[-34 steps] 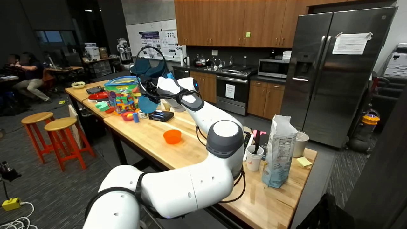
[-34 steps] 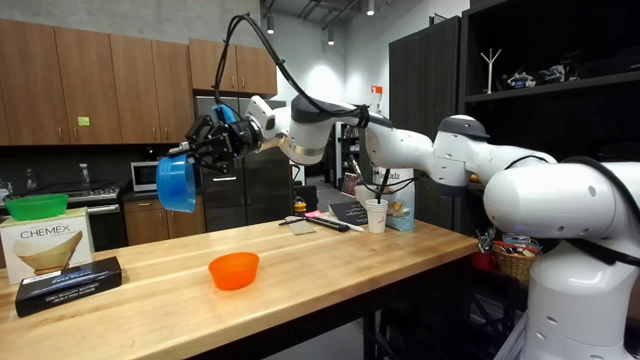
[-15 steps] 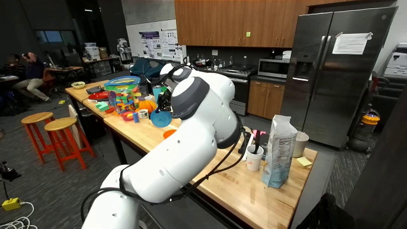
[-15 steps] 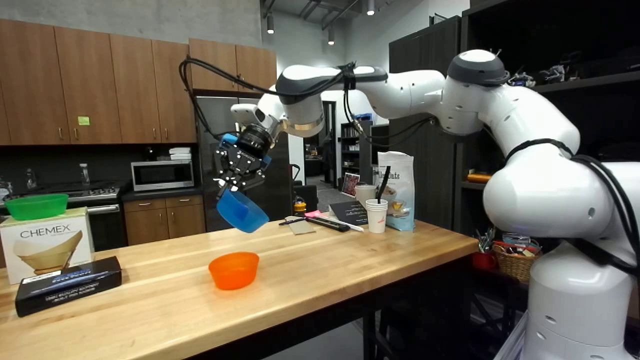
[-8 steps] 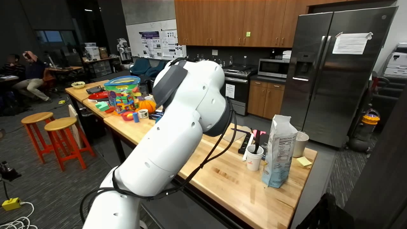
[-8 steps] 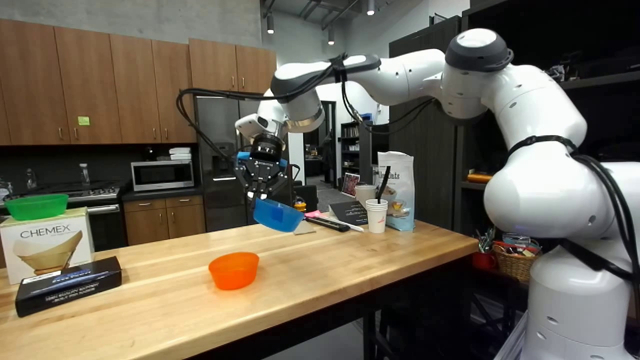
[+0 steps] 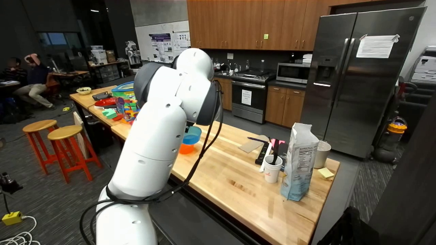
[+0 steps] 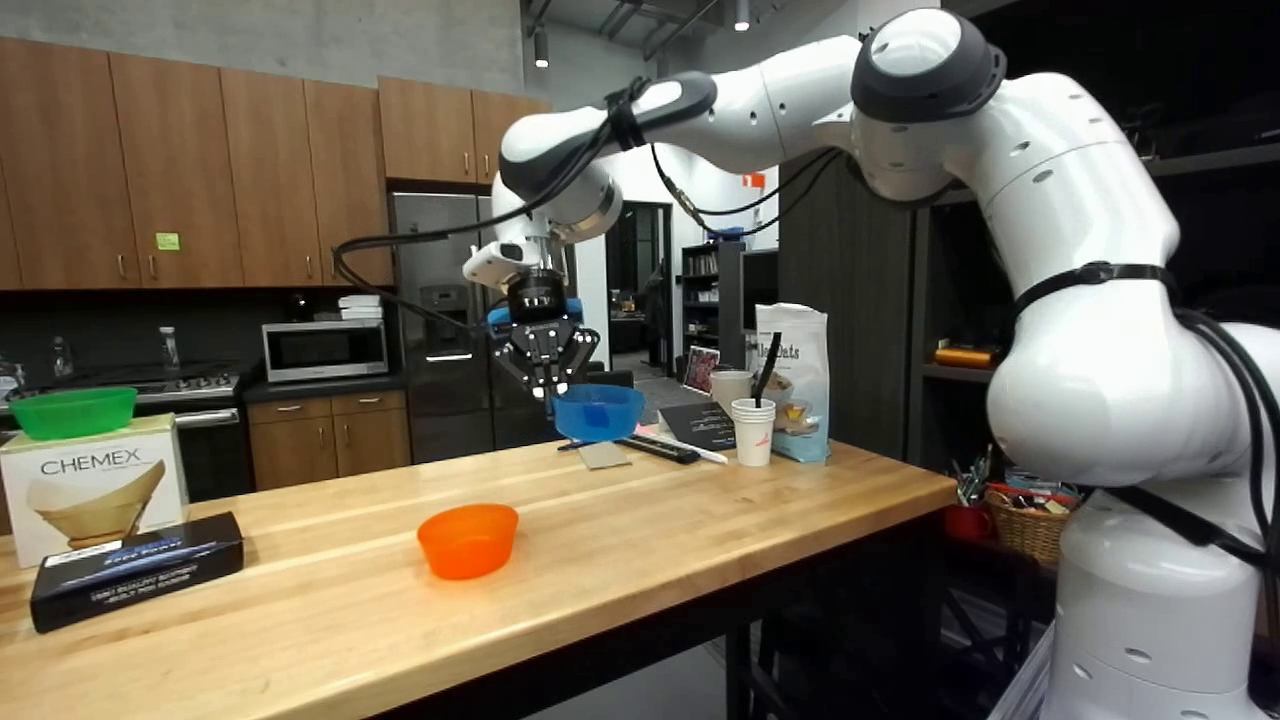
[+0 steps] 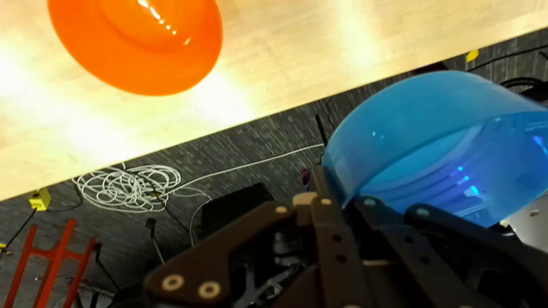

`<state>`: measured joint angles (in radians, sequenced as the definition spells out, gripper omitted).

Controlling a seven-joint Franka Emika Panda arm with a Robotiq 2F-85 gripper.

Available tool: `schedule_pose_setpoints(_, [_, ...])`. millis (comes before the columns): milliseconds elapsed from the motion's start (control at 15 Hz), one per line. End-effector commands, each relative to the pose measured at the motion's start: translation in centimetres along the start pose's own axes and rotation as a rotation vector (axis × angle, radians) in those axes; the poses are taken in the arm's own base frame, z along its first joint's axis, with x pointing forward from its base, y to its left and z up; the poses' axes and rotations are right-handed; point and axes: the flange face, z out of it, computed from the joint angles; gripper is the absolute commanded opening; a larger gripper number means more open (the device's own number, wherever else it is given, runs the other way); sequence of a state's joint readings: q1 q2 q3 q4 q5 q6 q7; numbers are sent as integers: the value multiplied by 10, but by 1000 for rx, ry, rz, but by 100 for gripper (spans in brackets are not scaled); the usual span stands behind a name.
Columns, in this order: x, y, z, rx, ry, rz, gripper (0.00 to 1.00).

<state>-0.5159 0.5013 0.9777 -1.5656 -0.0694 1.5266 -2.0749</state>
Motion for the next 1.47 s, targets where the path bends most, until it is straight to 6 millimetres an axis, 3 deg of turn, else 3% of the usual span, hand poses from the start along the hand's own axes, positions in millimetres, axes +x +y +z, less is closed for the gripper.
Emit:
schedule_pose_setpoints(0, [-2,10,-13,47,-130,12,1])
schedule_pose_setpoints(400, [-23,31,5,81,-224,29,1])
schedule_pose_setpoints(933, [-56,36,20,14,-272,27,1])
schedule_pose_setpoints(1400, [-88,38,47,-52,-214,6,1])
